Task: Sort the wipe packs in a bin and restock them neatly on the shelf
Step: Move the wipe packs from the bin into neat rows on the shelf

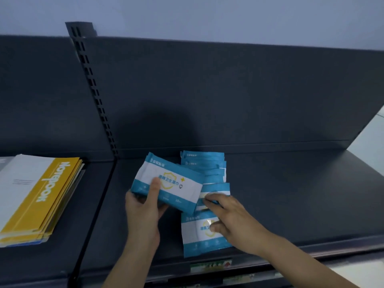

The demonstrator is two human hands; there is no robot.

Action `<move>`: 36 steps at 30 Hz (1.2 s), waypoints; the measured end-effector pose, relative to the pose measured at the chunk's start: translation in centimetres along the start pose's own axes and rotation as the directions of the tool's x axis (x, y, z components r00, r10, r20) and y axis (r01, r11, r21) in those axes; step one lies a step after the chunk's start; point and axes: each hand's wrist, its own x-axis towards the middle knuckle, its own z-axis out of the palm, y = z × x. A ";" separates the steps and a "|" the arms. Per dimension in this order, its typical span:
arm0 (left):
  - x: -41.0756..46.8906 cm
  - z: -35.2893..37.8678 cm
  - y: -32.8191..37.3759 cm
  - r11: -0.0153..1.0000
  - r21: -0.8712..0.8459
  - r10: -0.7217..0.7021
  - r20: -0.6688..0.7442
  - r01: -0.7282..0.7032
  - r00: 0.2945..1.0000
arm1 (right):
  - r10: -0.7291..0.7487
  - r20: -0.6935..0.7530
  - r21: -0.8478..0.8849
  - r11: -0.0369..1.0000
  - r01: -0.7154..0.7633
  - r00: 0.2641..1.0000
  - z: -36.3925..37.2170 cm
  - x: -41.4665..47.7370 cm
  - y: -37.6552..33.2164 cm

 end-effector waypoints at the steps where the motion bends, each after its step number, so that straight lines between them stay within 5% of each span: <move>1: -0.4 0.5 -0.1 1.000 0.000 0.003 0.000 -0.003 1.000 | 0.029 -0.024 0.068 0.997 -0.027 0.999 -0.4 0.0 -0.1; 4: -1.4 1.7 -0.7 1.000 0.003 0.007 -0.006 -0.007 1.000 | 0.270 -0.106 0.476 0.859 -0.189 0.957 -2.3 0.0 -0.4; 7: -2.6 3.6 -1.2 1.000 0.012 0.018 -0.003 -0.018 1.000 | 0.446 -0.020 0.924 0.350 -0.154 0.895 -4.8 0.0 -0.4; 10: -3.8 5.9 -2.2 0.997 0.074 0.024 0.055 -0.028 0.998 | 0.425 0.077 0.995 0.021 -0.095 0.902 -5.9 -0.2 -0.3; 13: -4.8 7.9 -3.5 0.989 0.150 -0.008 0.172 -0.018 0.985 | 0.489 0.108 0.994 -0.072 -0.083 0.865 -6.1 -0.6 0.6; 15: -4.8 8.6 -4.4 0.960 0.276 -0.032 0.250 -0.039 0.968 | 0.573 0.093 0.996 -0.062 -0.069 0.814 -6.3 -1.0 1.9; 17: -4.1 8.6 -5.1 0.817 0.539 0.009 0.339 -0.202 0.941 | 0.628 0.066 0.997 -0.019 -0.069 0.776 -6.6 -1.4 3.8; 20: -2.5 7.5 -6.4 0.389 0.792 0.093 0.474 -0.470 0.875 | 0.686 -0.005 0.991 0.100 -0.087 0.728 -7.4 -1.7 7.3; 24: -1.1 5.8 -8.4 -0.100 0.792 0.217 0.608 -0.602 0.764 | 0.737 -0.084 0.964 0.229 -0.132 0.671 -8.2 -0.7 11.9; 29: -0.3 4.8 -10.4 -0.214 0.789 0.246 0.614 -0.575 0.750 | 0.670 -0.157 0.871 0.441 -0.219 0.726 -8.2 2.5 15.6; 33: -0.2 4.5 -10.6 -0.251 0.759 0.269 0.651 -0.601 0.710 | 0.520 -0.125 0.567 0.736 -0.369 0.845 -8.0 4.5 18.2; 36: -0.4 4.5 -10.6 -0.267 0.763 0.259 0.645 -0.589 0.719 | 0.478 -0.128 0.397 0.828 -0.396 0.869 -7.3 5.3 19.4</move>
